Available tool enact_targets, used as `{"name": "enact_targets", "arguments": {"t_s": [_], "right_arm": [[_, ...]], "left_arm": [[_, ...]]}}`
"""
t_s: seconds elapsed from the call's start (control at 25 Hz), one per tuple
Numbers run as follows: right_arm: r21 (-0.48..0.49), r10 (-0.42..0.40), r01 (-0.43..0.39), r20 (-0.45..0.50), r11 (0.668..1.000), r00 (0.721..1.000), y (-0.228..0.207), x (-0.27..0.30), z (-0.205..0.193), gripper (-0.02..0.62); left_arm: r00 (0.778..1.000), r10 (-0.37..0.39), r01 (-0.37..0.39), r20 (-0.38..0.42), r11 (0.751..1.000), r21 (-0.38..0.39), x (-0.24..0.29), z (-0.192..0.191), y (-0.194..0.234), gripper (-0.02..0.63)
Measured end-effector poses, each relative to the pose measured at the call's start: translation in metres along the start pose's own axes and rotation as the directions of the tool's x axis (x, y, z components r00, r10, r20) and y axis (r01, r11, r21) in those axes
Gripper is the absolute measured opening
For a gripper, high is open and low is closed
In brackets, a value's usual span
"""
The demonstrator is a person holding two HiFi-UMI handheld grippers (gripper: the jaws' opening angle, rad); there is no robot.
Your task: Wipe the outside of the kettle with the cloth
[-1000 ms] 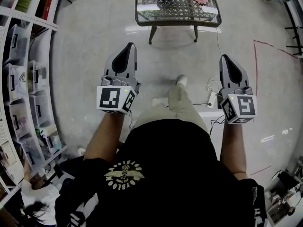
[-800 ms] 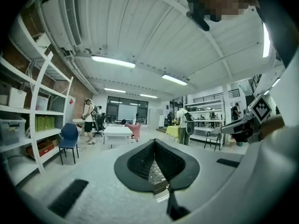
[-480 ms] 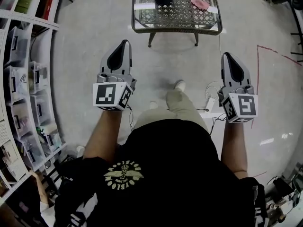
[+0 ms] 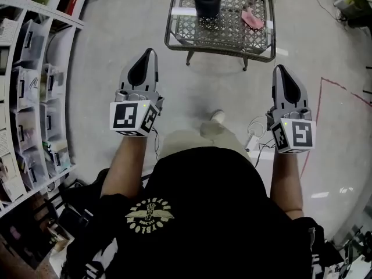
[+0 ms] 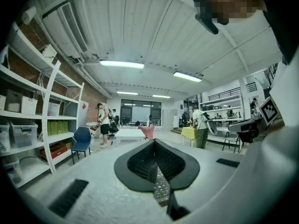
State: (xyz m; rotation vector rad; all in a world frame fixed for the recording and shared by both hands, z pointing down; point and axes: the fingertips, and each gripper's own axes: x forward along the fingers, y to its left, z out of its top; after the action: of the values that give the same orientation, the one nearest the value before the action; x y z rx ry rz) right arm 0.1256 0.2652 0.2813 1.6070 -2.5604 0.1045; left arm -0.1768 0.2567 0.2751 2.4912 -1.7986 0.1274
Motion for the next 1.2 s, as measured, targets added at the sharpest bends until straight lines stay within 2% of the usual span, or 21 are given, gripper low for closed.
{"name": "enact_targets", "arguments": {"t_s": [0.12,0.48,1.2], "right_arm": [[0.015,0.029,-0.029,-0.015,0.999,0.999,-0.012,0.01,-0.008,0.011],[0.031,0.076,-0.075,-0.064,0.997,0.995,-0.028,0.026,-0.023,0.011],[0.055,0.001,0.005,-0.113,0.998,0.994,-0.07,0.057,-0.028,0.011]], "left_arm": [[0.999,0.044,-0.044,-0.005,0.999,-0.005,0.006,-0.002,0.003,0.006],[0.998,0.06,-0.06,-0.025,0.998,0.008,0.021,-0.008,-0.006,0.006],[0.998,-0.052,0.054,-0.031,0.997,0.059,0.1,0.0,-0.021,0.006]]}}
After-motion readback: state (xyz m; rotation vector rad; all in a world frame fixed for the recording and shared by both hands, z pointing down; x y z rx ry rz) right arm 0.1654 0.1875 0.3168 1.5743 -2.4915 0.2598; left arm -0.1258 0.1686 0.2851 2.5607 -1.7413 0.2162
